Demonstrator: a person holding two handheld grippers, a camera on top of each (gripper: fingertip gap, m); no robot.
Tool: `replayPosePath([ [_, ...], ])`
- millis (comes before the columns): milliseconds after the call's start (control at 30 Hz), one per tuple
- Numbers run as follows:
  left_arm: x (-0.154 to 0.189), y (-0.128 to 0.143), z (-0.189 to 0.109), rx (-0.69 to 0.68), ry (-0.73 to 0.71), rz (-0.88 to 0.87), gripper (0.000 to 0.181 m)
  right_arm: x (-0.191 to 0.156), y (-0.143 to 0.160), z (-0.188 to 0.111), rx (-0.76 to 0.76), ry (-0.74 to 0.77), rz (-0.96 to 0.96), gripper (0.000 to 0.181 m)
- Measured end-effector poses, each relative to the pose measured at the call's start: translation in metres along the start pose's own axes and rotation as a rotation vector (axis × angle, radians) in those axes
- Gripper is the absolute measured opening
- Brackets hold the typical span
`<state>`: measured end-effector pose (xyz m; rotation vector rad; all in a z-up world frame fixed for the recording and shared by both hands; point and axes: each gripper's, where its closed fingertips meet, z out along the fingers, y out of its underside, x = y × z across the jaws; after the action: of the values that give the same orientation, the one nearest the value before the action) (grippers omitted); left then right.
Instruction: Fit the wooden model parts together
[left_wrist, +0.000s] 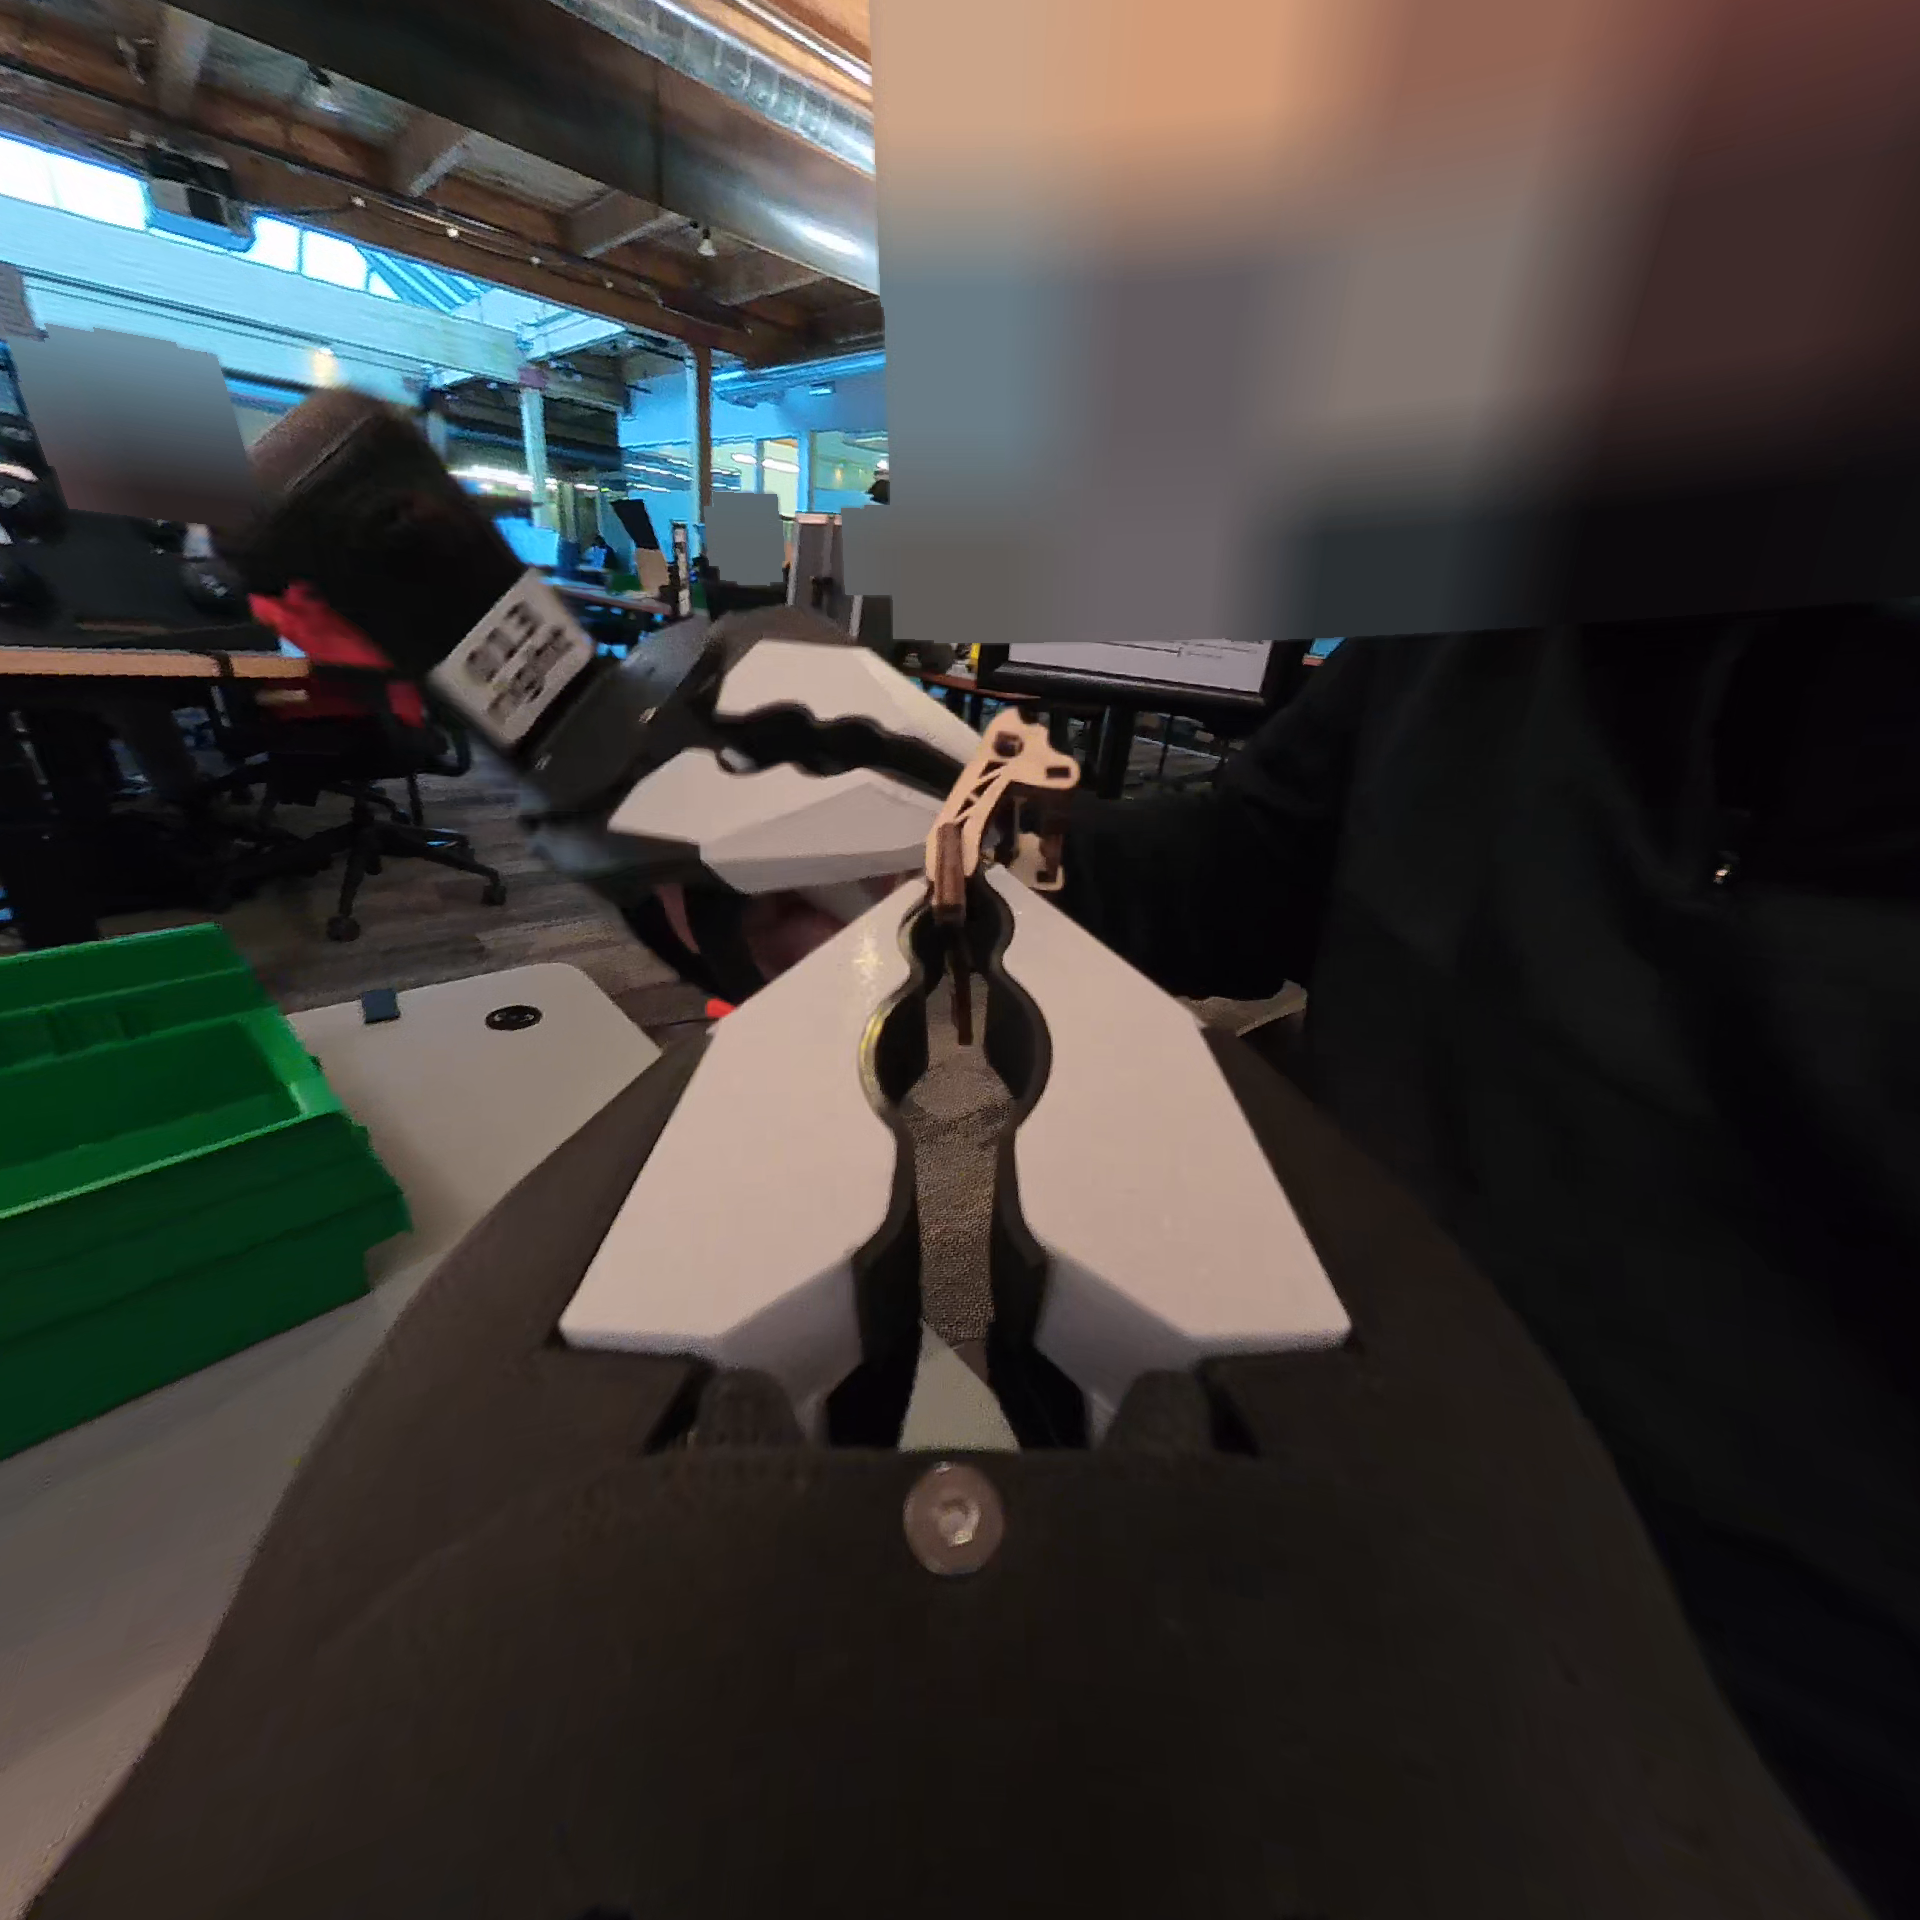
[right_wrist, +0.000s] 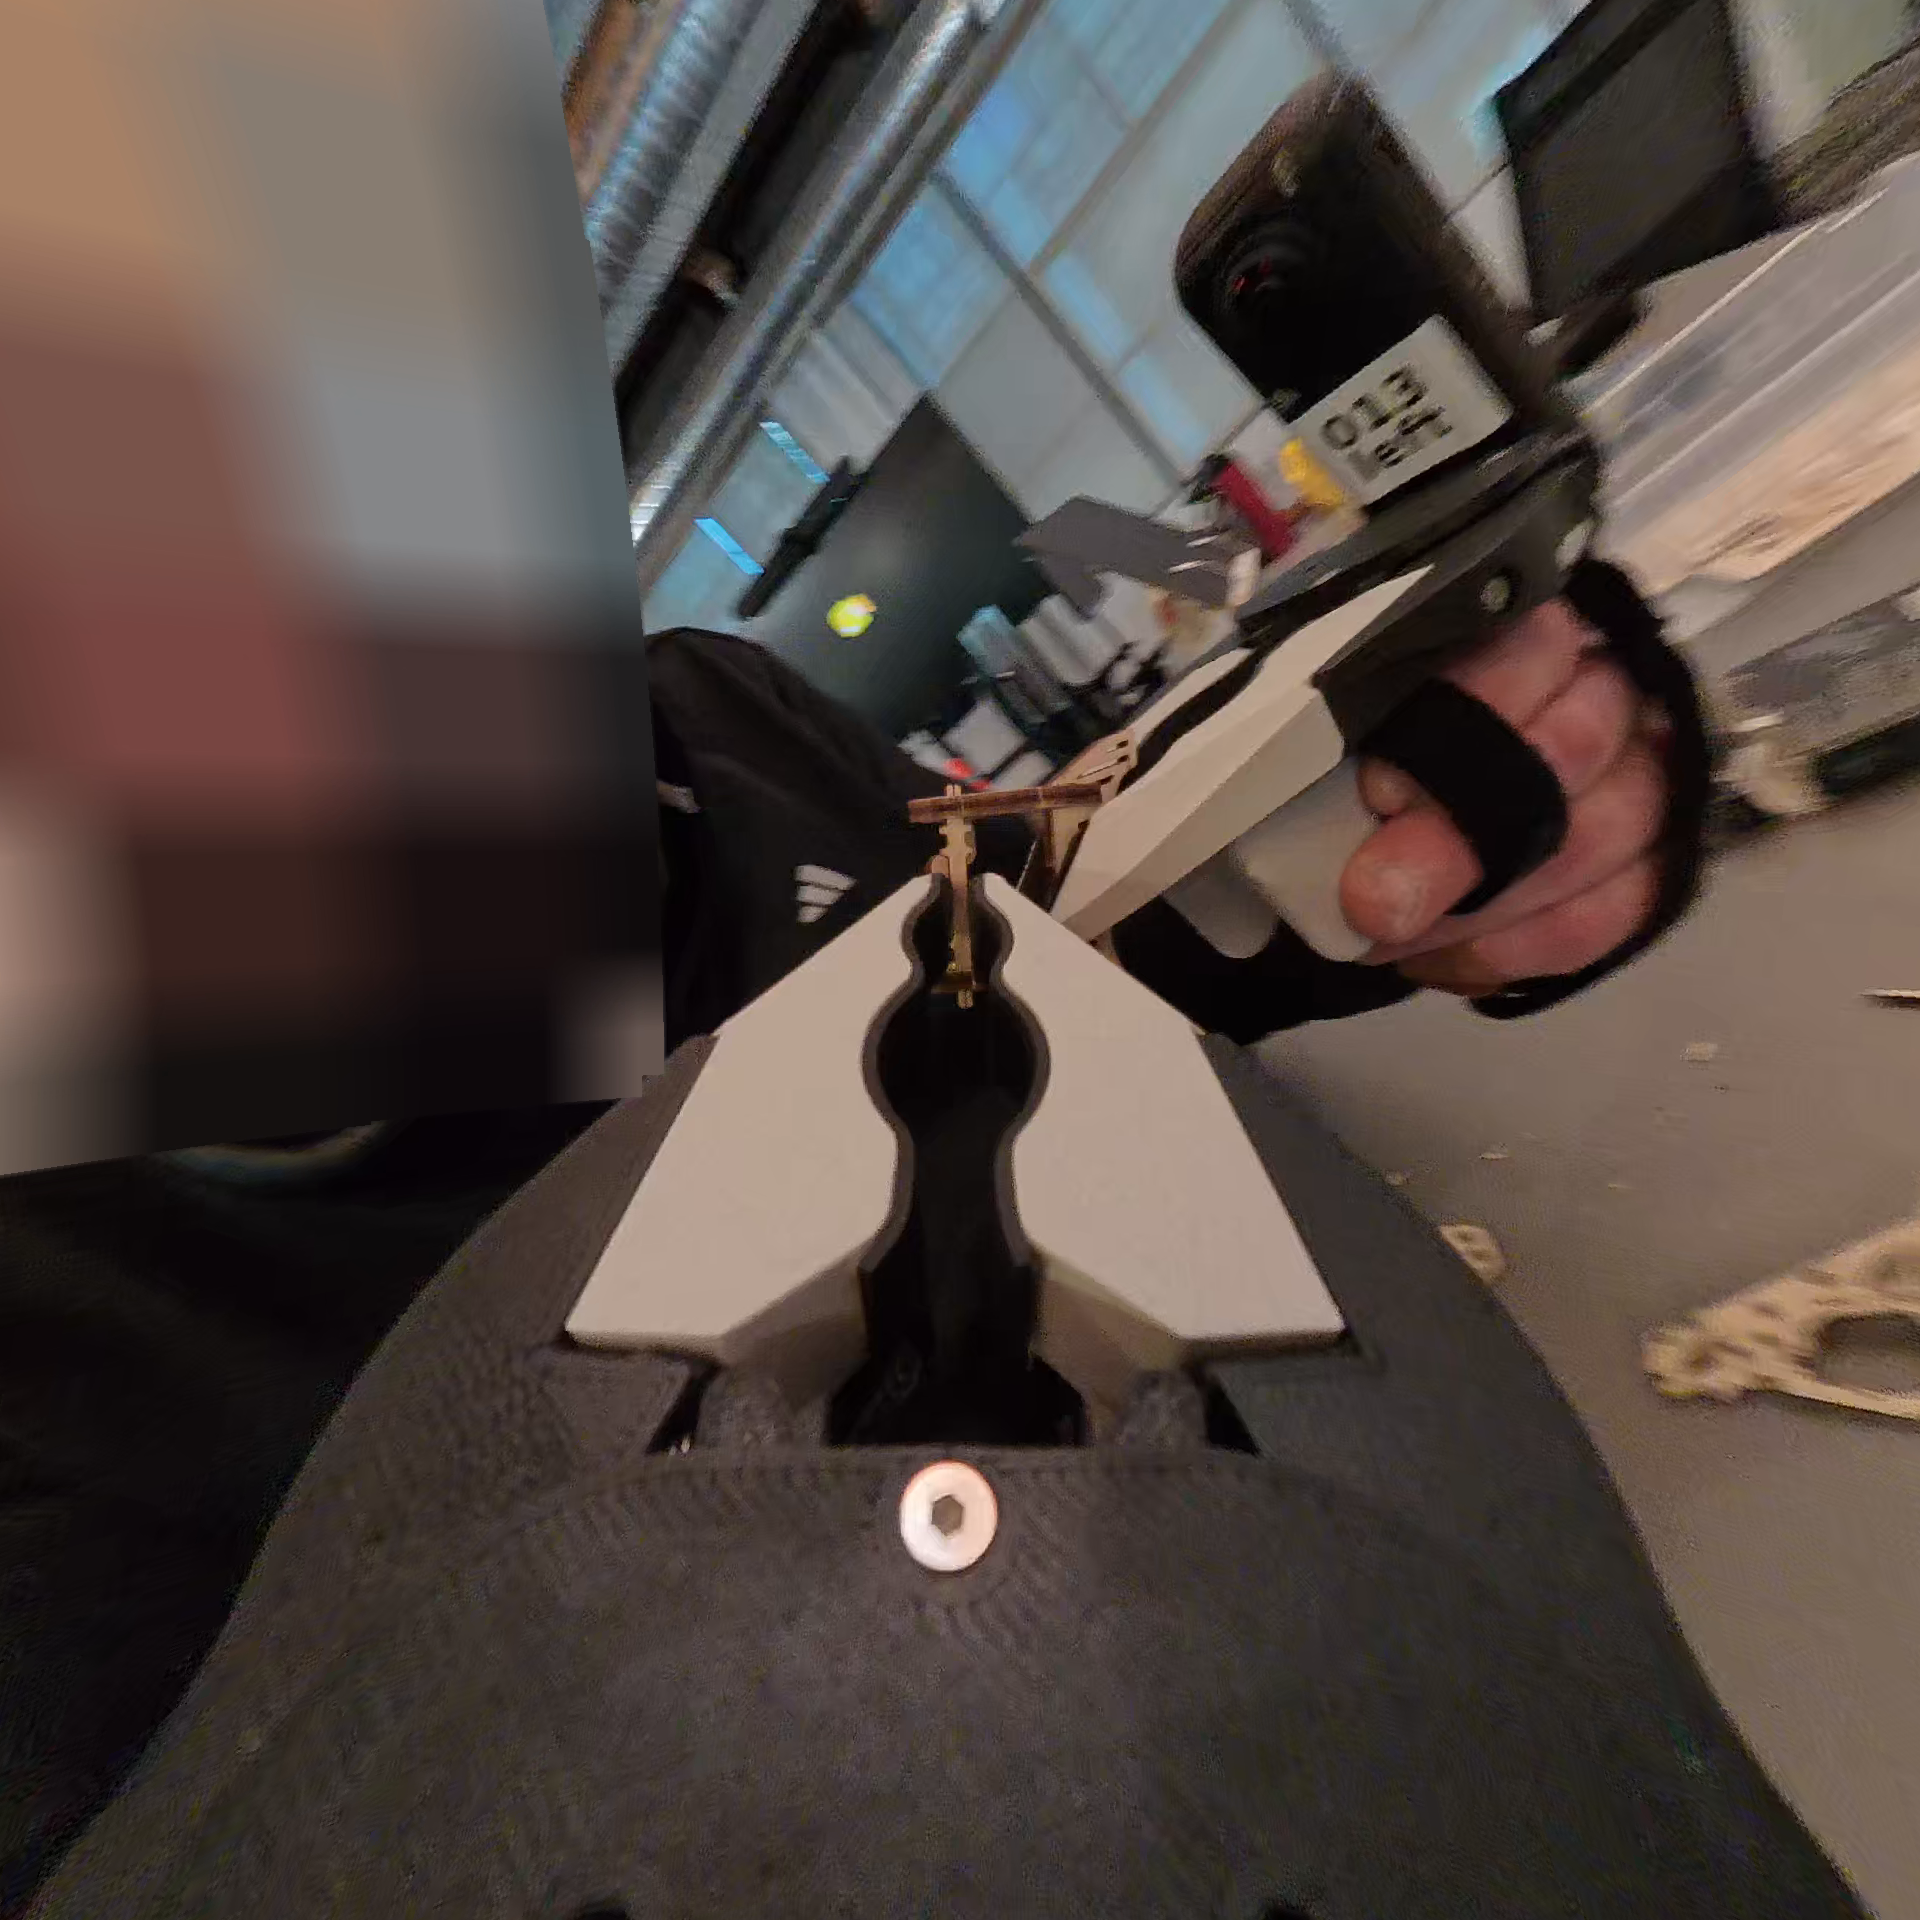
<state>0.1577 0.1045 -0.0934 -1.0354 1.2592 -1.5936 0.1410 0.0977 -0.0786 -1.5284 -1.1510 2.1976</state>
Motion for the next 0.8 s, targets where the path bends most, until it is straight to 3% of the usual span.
replayPosePath([
  [167,-0.010,0.003,-0.009,0.011,-0.052,-0.030,0.001,0.002,-0.010,-0.014,-0.005,0.353,-0.272,0.004],
  [367,-0.013,0.007,-0.005,-0.012,-0.070,-0.032,0.001,0.010,-0.009,-0.015,-0.159,0.715,-0.509,0.000],
  [567,-0.014,0.008,-0.004,-0.019,-0.089,-0.030,0.001,0.019,-0.003,-0.012,-0.219,0.799,-0.531,0.003],
  [800,-0.010,0.007,-0.002,-0.034,-0.076,-0.017,0.001,0.015,-0.001,-0.010,-0.195,0.715,-0.437,0.000],
])
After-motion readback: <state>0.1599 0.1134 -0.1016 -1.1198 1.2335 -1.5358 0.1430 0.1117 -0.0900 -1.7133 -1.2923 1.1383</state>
